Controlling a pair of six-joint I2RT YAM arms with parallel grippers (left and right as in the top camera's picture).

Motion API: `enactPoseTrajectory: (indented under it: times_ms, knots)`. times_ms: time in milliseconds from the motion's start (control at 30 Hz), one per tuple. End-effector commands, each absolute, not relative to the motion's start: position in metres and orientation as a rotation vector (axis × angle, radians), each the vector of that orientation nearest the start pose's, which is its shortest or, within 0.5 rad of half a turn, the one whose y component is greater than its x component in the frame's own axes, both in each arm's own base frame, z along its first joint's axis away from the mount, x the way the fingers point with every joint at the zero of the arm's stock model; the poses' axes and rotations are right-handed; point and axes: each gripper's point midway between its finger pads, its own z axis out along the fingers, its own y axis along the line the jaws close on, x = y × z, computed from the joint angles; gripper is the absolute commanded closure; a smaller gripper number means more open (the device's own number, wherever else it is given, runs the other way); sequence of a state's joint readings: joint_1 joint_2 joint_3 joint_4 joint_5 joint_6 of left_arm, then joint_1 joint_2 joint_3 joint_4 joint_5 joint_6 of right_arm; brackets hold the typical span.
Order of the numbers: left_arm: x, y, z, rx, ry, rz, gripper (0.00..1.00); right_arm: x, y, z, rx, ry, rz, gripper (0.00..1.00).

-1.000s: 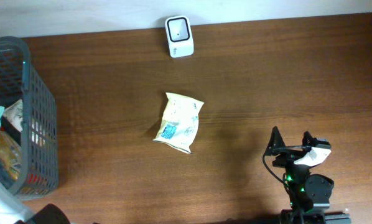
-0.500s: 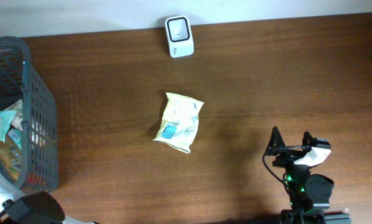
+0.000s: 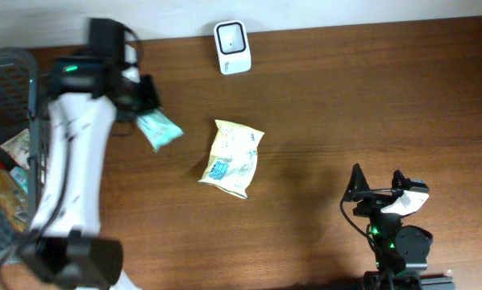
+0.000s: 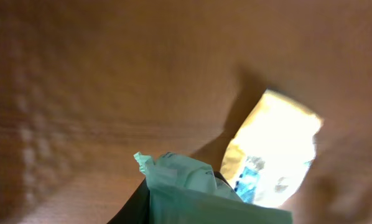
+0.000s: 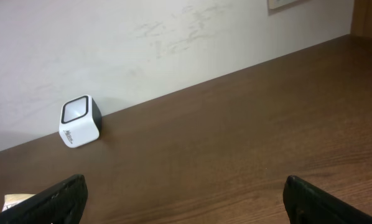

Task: Scan the item barcode
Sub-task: 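Grasp the blue tissue pack from the basket, place beside the bag, then grasp the orange-capped noodle package, place it left of the tissues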

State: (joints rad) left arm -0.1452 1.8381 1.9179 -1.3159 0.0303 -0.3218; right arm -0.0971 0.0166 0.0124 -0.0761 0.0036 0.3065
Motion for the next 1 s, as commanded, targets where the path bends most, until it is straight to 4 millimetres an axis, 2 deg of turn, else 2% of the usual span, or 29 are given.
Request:
enactPoseTrajectory:
  times_ms: [0, 33, 67, 133, 167, 200, 233, 267, 300, 333, 367, 433, 467, 533, 567, 600, 633, 700, 767, 833, 867, 933, 967]
  knots:
    - [0.400, -0.100, 0.147, -0.160, 2.993, -0.072, 1.00, 0.245, -0.025, 0.154, 0.336, 1.625, 0.151, 0.01]
    - [0.399, -0.113, 0.123, -0.116, 3.052, -0.049, 0.98, 0.245, -0.025, 0.154, 0.336, 1.625, 0.151, 0.01]
    - [0.397, -0.126, 0.095, -0.094, 3.114, -0.019, 0.92, 0.245, -0.025, 0.154, 0.336, 1.625, 0.151, 0.01]
    - [0.392, -0.131, 0.063, -0.085, 3.191, 0.025, 0.82, 0.245, -0.025, 0.154, 0.336, 1.625, 0.151, 0.01]
    - [0.391, -0.129, 0.060, -0.085, 3.201, 0.037, 0.75, 0.245, -0.025, 0.154, 0.336, 1.625, 0.151, 0.01]
    - [0.390, -0.127, 0.060, -0.085, 3.202, 0.059, 0.53, 0.245, -0.025, 0.154, 0.336, 1.625, 0.151, 0.01]
    - [0.390, -0.123, 0.061, -0.082, 3.201, 0.094, 0.06, 0.245, -0.025, 0.154, 0.336, 1.625, 0.151, 0.01]
    - [0.390, -0.123, 0.062, -0.077, 3.202, 0.093, 0.01, 0.245, -0.025, 0.154, 0.336, 1.625, 0.151, 0.02]
    - [0.390, -0.122, 0.072, -0.080, 3.204, 0.095, 0.01, 0.245, -0.025, 0.154, 0.336, 1.625, 0.151, 0.01]
    - [0.393, -0.120, 0.091, -0.085, 3.185, 0.101, 0.01, 0.245, -0.025, 0.154, 0.336, 1.625, 0.151, 0.01]
    - [0.406, -0.113, 0.134, -0.098, 3.099, 0.119, 0.01, 0.245, -0.025, 0.154, 0.336, 1.625, 0.151, 0.01]
    - [0.428, -0.090, 0.242, -0.161, 2.813, 0.127, 0.01, 0.245, -0.025, 0.154, 0.336, 1.625, 0.151, 0.02]
    - [0.426, -0.053, 0.327, -0.266, 2.563, 0.144, 0.00, 0.245, -0.025, 0.154, 0.336, 1.625, 0.151, 0.02]
    - [0.410, -0.002, 0.385, -0.338, 2.389, 0.211, 0.01, 0.245, -0.025, 0.154, 0.336, 1.625, 0.151, 0.01]
    - [0.395, 0.032, 0.406, -0.435, 2.322, 0.229, 0.01, 0.245, -0.025, 0.154, 0.336, 1.625, 0.151, 0.01]
    - [0.383, 0.057, 0.417, -0.513, 2.284, 0.243, 0.01, 0.245, -0.025, 0.154, 0.336, 1.625, 0.151, 0.01]
    - [0.363, 0.105, 0.427, -0.694, 2.215, 0.266, 0.01, 0.245, -0.025, 0.154, 0.336, 1.625, 0.151, 0.02]
    - [0.338, 0.169, 0.423, -0.930, 2.152, 0.337, 0.00, 0.245, -0.025, 0.154, 0.336, 1.625, 0.151, 0.01]
    - [0.312, 0.223, 0.396, -1.168, 2.156, 0.396, 0.01, 0.245, -0.025, 0.154, 0.336, 1.625, 0.151, 0.01]
    - [0.285, 0.262, 0.348, -1.392, 2.227, 0.421, 0.01, 0.245, -0.025, 0.154, 0.336, 1.625, 0.151, 0.01]
    - [0.275, 0.283, 0.313, -1.491, 2.271, 0.439, 0.01, 0.245, -0.025, 0.154, 0.336, 1.625, 0.151, 0.01]
    - [0.273, 0.297, 0.269, -1.544, 2.339, 0.427, 0.01, 0.245, -0.025, 0.154, 0.336, 1.625, 0.151, 0.02]
    - [0.280, 0.299, 0.239, -1.513, 2.403, 0.361, 0.01, 0.245, -0.025, 0.154, 0.336, 1.625, 0.151, 0.01]
